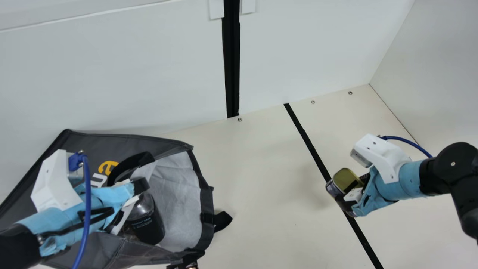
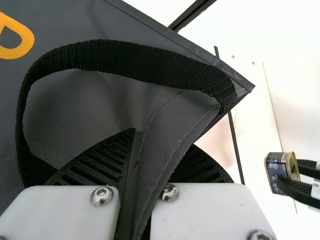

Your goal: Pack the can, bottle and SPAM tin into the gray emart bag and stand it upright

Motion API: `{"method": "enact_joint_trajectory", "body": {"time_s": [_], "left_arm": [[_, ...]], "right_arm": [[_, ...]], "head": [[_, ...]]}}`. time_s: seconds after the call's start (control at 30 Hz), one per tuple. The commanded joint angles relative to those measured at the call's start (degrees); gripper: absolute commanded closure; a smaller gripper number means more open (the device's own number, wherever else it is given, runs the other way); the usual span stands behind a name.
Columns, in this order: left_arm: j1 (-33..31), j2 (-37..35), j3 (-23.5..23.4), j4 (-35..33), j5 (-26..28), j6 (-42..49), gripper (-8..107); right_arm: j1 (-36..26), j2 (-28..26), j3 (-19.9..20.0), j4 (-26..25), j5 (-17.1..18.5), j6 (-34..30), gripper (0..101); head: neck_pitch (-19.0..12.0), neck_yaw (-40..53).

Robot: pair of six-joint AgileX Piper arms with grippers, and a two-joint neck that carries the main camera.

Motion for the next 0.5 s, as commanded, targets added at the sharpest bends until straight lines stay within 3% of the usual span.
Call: {"method": "enact_joint_trajectory", "body": {"time_s": [0.0,0.23,0.47], "left_arm": [[0.0,0.0,0.0,0.0,0.0,0.0,107],[0.0,0.0,0.0,0.0,0.0,0.0,107],[0.0,0.0,0.0,0.0,0.0,0.0,107]], "right_arm": [[0.87,-1.05,0.46,0.13,0.47,-0.24,101],[4.32,-4.87,2.34,0.31,2.7,-0.49,101],[9.88,-8.27,5.45,0.73,2.77,0.5,101]], "head": [[-1.3,-0.05],[-1.3,-0.05],[-1.3,-0.05]]}}
